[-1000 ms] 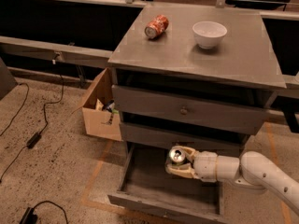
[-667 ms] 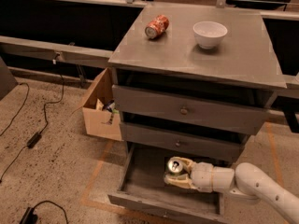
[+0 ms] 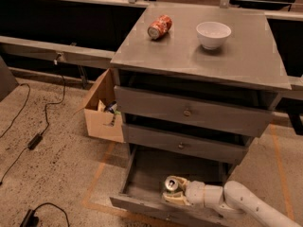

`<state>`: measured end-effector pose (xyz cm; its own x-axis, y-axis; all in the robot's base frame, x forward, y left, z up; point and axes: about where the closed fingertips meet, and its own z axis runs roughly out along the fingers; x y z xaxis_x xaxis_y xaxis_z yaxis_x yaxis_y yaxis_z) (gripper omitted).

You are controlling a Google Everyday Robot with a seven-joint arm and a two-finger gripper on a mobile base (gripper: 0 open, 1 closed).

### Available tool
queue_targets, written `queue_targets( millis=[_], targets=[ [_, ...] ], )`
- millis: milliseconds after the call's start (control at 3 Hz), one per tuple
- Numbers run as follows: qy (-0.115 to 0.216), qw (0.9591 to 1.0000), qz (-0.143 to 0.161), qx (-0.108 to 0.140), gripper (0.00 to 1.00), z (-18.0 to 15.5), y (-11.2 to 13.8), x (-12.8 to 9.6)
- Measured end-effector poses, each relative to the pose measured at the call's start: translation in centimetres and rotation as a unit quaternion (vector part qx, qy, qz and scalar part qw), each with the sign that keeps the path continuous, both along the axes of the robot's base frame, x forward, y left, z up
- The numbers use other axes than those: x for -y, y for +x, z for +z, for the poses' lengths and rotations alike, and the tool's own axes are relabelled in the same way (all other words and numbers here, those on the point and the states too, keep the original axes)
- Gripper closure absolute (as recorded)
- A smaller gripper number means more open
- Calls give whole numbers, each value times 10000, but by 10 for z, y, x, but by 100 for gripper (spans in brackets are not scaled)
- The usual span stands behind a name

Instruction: Place green can into bottom drawer

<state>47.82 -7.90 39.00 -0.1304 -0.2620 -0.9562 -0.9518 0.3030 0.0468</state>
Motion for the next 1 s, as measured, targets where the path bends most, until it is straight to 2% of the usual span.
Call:
queue_targets(
  millis=[667, 1000],
  targets=[
    [-138, 9998, 36, 127, 100, -89, 44, -17],
    [-170, 9997, 23, 145, 100, -112, 62, -24]
  ],
)
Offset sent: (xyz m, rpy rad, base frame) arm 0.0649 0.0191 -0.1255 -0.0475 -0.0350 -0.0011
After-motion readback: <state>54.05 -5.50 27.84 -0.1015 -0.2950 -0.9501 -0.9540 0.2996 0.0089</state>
